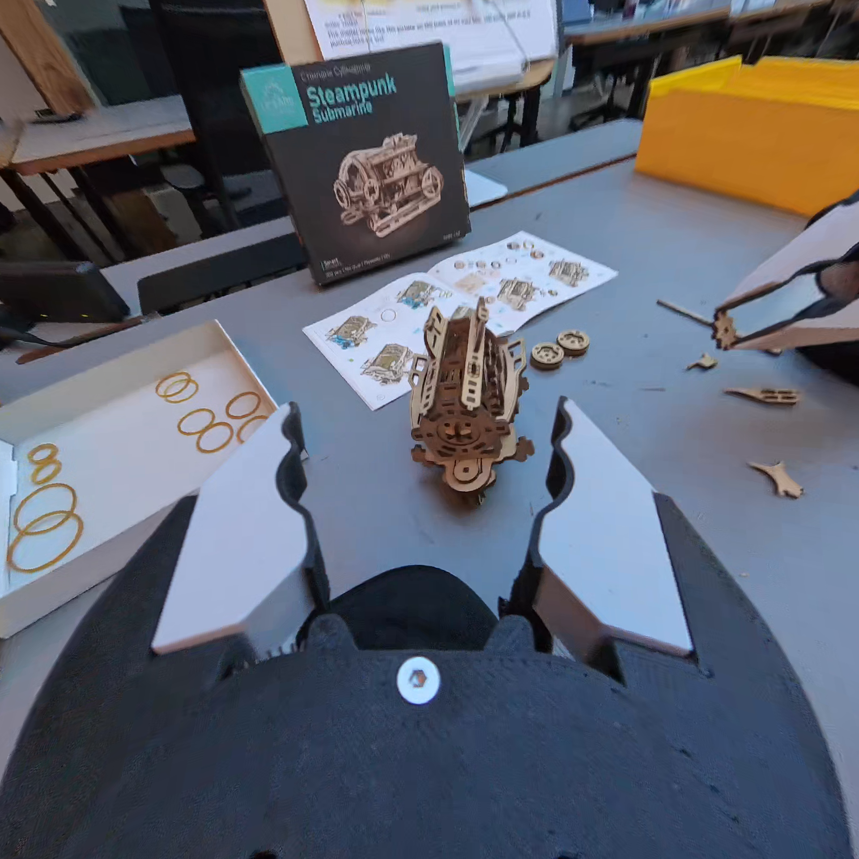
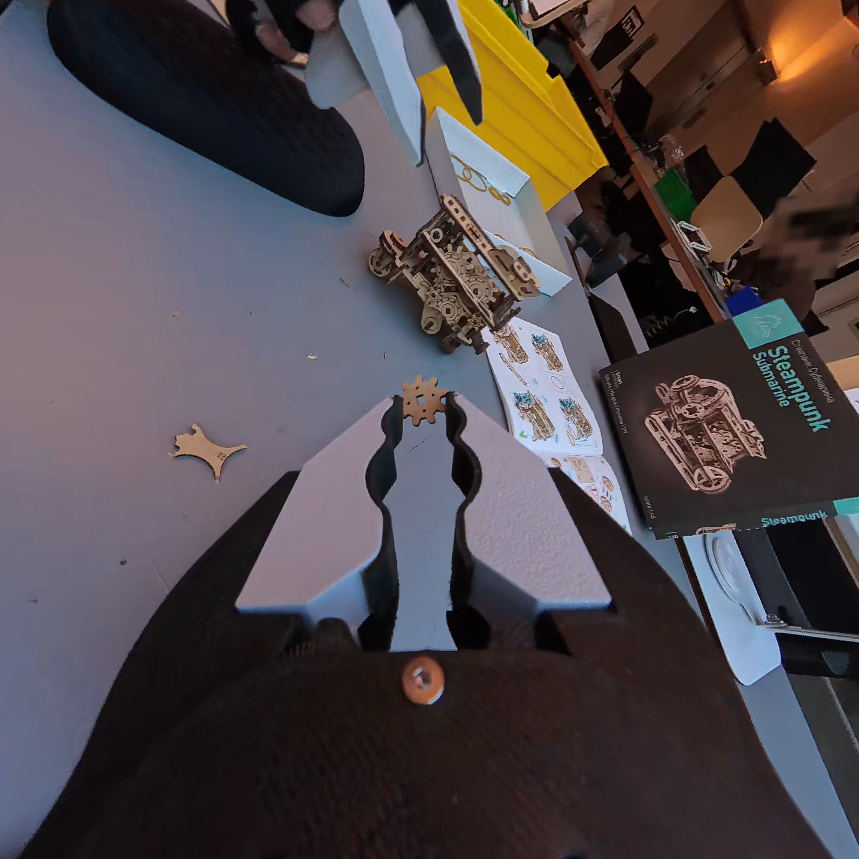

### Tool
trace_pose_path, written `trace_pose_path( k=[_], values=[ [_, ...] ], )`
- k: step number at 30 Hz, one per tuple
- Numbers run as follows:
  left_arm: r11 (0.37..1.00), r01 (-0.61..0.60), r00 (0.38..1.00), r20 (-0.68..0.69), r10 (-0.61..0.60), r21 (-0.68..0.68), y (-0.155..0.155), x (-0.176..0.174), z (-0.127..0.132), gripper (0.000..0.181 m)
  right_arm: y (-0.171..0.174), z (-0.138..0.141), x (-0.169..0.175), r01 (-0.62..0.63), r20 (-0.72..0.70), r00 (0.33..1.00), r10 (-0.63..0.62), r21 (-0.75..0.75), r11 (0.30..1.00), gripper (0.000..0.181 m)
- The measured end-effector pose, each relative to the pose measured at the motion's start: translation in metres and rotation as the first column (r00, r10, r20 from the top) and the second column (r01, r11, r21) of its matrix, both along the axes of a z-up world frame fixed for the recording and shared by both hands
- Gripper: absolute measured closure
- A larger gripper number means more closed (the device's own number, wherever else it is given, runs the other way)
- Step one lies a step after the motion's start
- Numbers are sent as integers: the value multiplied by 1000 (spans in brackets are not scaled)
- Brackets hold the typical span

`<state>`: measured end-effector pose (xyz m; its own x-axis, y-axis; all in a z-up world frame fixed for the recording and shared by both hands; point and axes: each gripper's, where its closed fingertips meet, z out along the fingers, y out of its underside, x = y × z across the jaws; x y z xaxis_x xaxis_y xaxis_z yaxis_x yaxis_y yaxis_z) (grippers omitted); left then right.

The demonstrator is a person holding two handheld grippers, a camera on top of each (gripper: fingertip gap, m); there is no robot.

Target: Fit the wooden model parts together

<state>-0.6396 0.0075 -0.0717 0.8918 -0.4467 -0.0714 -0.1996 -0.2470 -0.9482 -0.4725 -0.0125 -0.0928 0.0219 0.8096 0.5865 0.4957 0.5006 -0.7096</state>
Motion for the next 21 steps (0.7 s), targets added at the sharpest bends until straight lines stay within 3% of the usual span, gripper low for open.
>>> trace_pose_path(
  k=[3, 10, 15, 21],
  values=[
    [992, 90, 996, 7, -90, -86, 13, 16, -17, 68, -3, -4, -1, -9, 23, 1000, 8, 27, 1000, 164],
    [962, 187, 978, 135, -162, -198, 25, 37, -29, 69, -3, -4, 1, -13, 8, 1000, 13, 17, 1000, 164],
    [957, 141, 990, 60, -130, -254, 22, 33, -47, 67, -5, -8, -1, -28, 11, 1000, 28, 11, 1000, 164],
    [955, 80, 983, -135, -123, -287, 18, 31, -66, 72, -6, -12, -3, -36, 25, 999, 35, 18, 999, 164]
  ],
)
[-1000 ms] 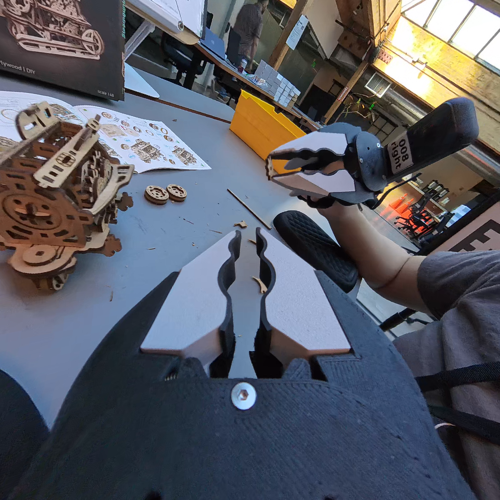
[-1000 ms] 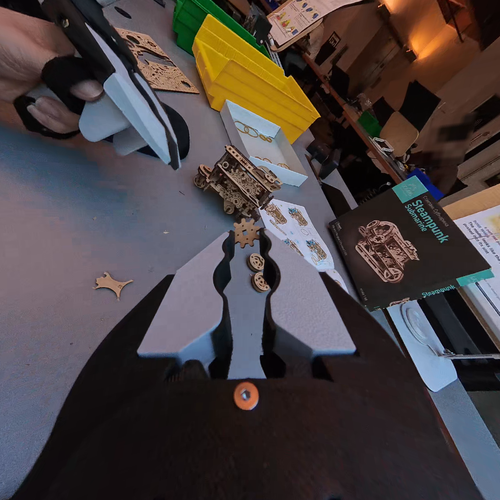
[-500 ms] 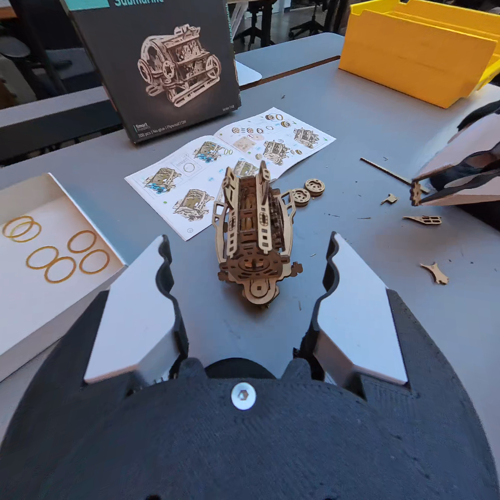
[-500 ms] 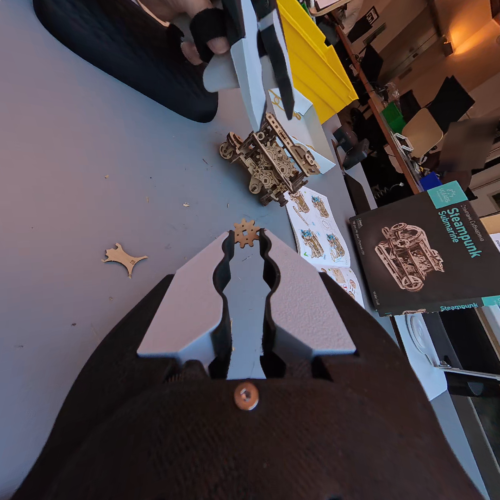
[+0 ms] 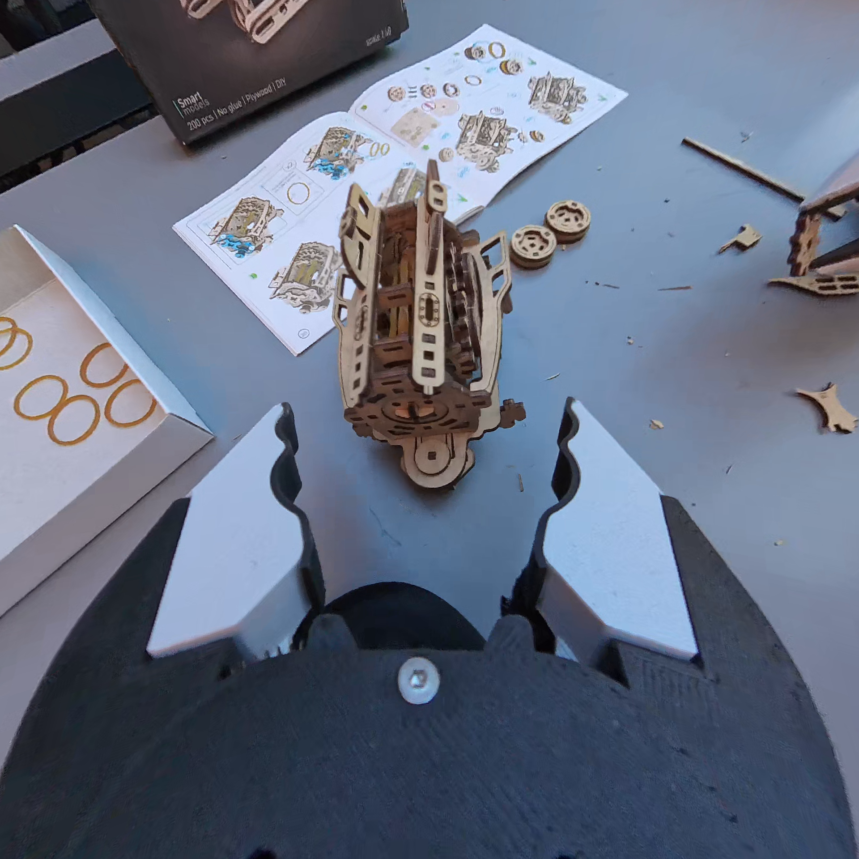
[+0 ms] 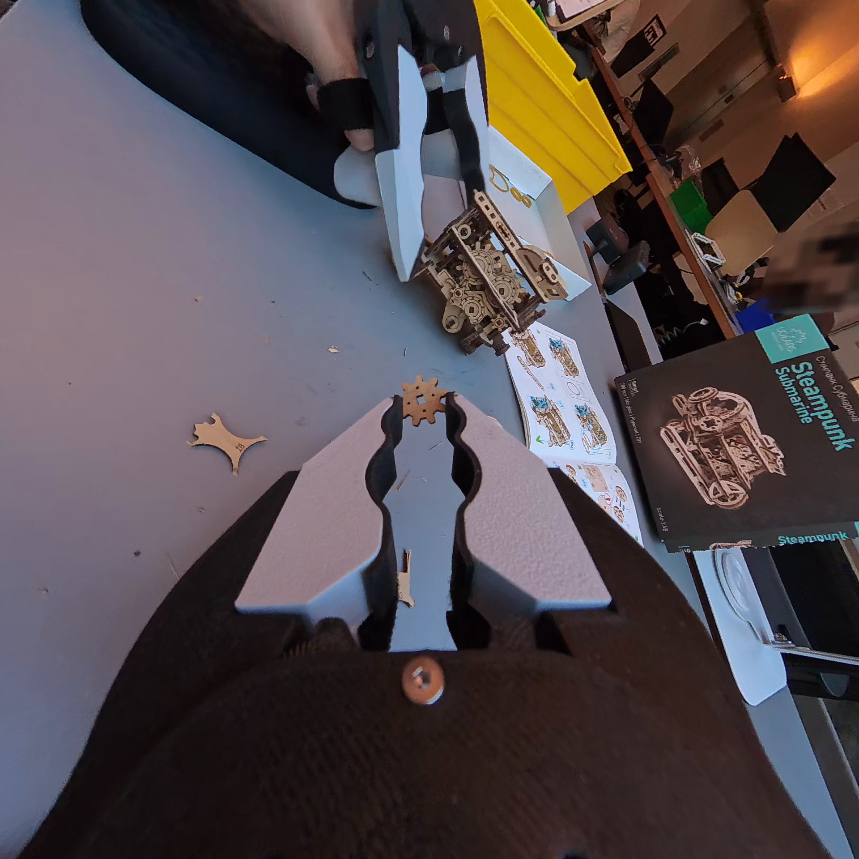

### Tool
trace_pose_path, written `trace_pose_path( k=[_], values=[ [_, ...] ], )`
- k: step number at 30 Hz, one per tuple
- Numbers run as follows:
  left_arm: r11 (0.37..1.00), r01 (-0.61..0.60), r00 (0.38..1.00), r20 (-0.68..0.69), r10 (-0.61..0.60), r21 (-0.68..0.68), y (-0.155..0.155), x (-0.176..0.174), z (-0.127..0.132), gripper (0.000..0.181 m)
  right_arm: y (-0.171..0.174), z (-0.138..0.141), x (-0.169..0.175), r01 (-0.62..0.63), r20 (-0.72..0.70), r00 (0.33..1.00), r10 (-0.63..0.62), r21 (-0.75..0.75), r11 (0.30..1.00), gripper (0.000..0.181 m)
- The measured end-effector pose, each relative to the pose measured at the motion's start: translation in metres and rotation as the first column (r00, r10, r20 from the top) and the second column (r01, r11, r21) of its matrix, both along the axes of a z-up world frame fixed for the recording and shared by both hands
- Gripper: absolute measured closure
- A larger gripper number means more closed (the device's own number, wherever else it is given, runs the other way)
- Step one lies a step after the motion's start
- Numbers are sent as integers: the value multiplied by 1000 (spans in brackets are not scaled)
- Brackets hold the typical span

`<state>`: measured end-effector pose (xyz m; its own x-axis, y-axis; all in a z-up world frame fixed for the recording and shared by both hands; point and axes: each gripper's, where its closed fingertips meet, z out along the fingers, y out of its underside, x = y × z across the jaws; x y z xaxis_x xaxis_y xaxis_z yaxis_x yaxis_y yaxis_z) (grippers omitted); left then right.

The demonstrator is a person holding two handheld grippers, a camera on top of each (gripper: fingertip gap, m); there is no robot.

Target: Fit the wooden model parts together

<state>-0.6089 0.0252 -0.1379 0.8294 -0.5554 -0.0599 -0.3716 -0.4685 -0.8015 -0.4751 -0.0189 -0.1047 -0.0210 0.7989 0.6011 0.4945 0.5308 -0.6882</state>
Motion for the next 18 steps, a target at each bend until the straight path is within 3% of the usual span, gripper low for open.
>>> trace_pose_path(
  k=[13, 18],
  values=[
    [999, -27, 980, -196, 21, -30, -6, -6, -23, 115, 1, -3, 0, -3, 6, 1000, 3, -12, 1000, 164],
    [999, -45, 978, -203, 40, -22, -5, -8, -23, 136, 0, -6, 0, -5, 19, 1000, 5, -11, 1000, 164]
  ],
)
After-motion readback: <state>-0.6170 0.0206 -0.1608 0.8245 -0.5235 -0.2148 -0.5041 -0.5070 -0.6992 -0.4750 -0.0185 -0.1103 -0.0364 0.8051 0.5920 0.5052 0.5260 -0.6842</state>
